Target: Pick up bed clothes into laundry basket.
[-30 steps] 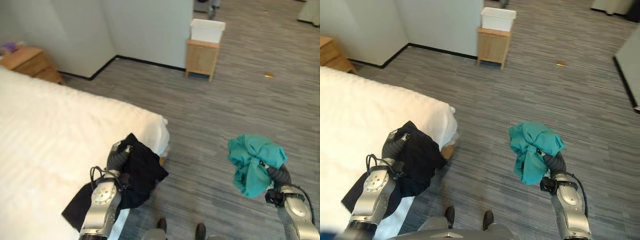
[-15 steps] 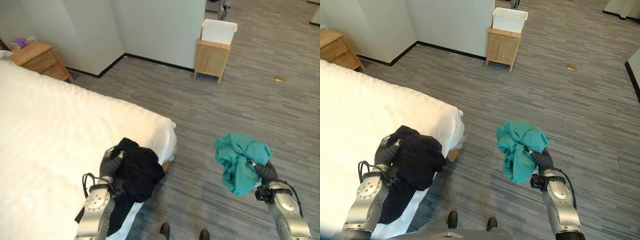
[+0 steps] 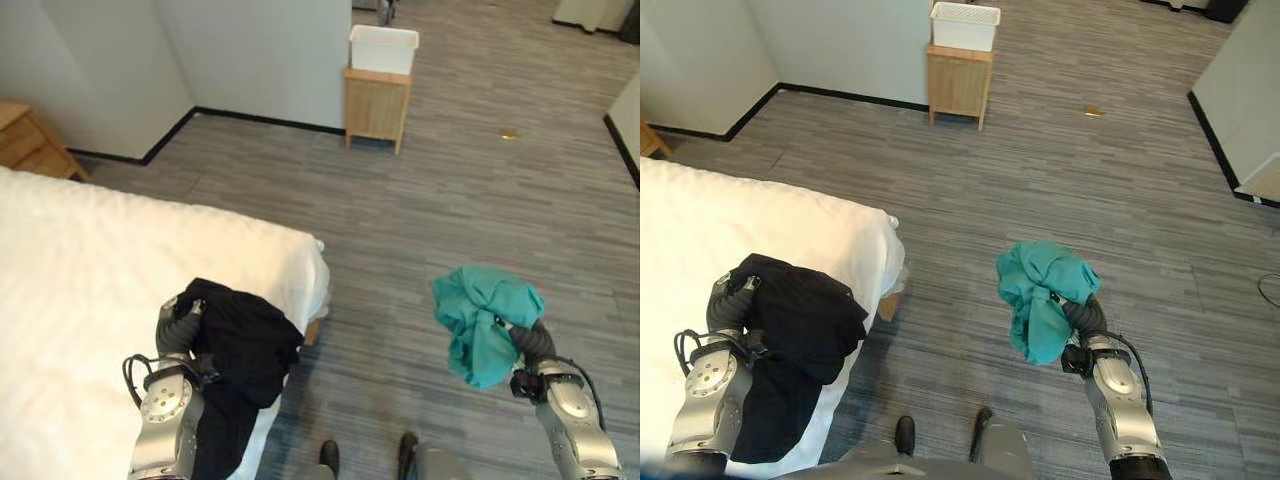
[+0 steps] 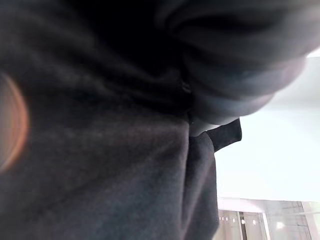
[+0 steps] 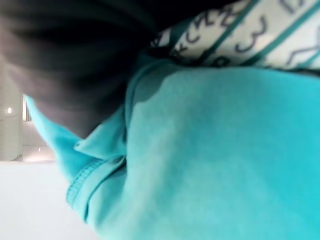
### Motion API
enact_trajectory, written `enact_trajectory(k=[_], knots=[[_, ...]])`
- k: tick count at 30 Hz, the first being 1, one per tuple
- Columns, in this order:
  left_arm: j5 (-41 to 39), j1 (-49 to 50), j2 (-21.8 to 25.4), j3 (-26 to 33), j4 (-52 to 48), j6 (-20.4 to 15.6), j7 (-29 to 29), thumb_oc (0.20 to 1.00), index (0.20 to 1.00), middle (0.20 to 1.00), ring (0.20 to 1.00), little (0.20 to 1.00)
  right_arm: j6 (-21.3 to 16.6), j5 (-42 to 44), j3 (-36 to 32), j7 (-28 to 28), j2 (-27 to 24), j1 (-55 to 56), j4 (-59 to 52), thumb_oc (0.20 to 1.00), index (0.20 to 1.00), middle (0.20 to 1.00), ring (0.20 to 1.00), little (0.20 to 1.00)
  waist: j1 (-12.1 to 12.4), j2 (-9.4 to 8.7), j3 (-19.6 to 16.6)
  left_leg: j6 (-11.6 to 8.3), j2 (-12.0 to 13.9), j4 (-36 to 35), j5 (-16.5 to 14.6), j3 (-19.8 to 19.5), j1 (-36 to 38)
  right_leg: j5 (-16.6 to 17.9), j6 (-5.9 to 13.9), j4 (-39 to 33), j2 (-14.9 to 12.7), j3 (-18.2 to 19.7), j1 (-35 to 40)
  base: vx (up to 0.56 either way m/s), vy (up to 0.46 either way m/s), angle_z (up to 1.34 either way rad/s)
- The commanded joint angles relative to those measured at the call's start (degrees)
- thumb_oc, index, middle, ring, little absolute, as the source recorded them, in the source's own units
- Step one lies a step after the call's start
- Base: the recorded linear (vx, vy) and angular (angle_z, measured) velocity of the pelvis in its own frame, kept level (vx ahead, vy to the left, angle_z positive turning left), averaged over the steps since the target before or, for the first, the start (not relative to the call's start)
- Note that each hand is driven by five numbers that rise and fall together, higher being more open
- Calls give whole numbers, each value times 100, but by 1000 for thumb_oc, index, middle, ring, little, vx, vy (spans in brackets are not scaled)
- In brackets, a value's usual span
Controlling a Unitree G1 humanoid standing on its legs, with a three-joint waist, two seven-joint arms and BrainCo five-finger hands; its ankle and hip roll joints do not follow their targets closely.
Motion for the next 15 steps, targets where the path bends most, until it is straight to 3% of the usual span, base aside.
enact_trajectory(k=[1,4,8,10,11,12,13,14,15], knots=[[-59,-300,300,52,-339,-452,-44,200,200,200,200,200,-326,-39,-216,-27,-2,-215,-293,200,200,200,200,200,11,-88,-149,-254,47,47,-399,-188,524,1005,94,-1104,-4,-219,289,241,-130,5],[12,-422,286,-87,-273,-438,-99,200,200,200,200,200,-366,-115,-157,-56,-6,-267,-340,200,200,200,200,200,-92,-127,-233,-457,287,47,-629,-173,913,1353,272,-1476,-137,-391,192,398,-233,4],[16,-500,229,-186,-194,-424,-108,200,200,200,200,200,-370,-115,-59,-32,-67,-405,-345,200,200,200,200,200,-123,-91,-349,-590,514,131,-597,-149,1141,1273,159,-1287,-65,-655,271,290,-205,11],[-145,-594,159,-329,-122,-417,-105,200,200,200,200,200,-369,-113,-30,-74,-179,-499,-313,200,200,200,200,200,-188,52,-372,-736,862,864,-195,-209,1065,1001,-44,-891,124,-685,303,338,-236,-6],[-266,-631,108,-378,-97,-427,-124,200,200,200,200,200,-366,-76,0,-78,-218,-539,-307,200,200,200,200,200,-202,91,-357,-777,937,1345,167,-219,926,910,-149,-872,212,-731,388,214,-172,-2],[-267,-639,109,-377,-93,-430,-125,200,200,200,200,200,-367,-74,-2,-78,-219,-546,-304,200,200,200,200,200,-226,70,-366,-780,917,1349,196,-250,883,936,-159,-893,187,-749,375,434,-533,-21],[-281,-704,111,-468,-121,-378,-158,200,200,200,200,200,-397,125,27,-101,-361,-558,-323,200,200,200,200,200,-115,-125,-201,-801,986,3547,1077,-159,39,628,-580,-1092,427,-813,959,324,-444,-22],[-280,-712,114,-471,-122,-377,-157,200,200,200,200,200,-396,126,20,-100,-357,-560,-325,200,200,200,200,200,-128,-145,-204,-796,966,3573,1093,-178,-6,651,-587,-1105,406,-826,945,449,-562,-16],[-286,-733,132,-476,-165,-380,-173,200,200,200,200,200,-376,140,4,-110,-394,-513,-331,200,200,200,200,200,-45,-232,-103,-800,877,4143,1134,-217,-279,554,-684,-1171,454,-781,1122,234,-227,-10]])
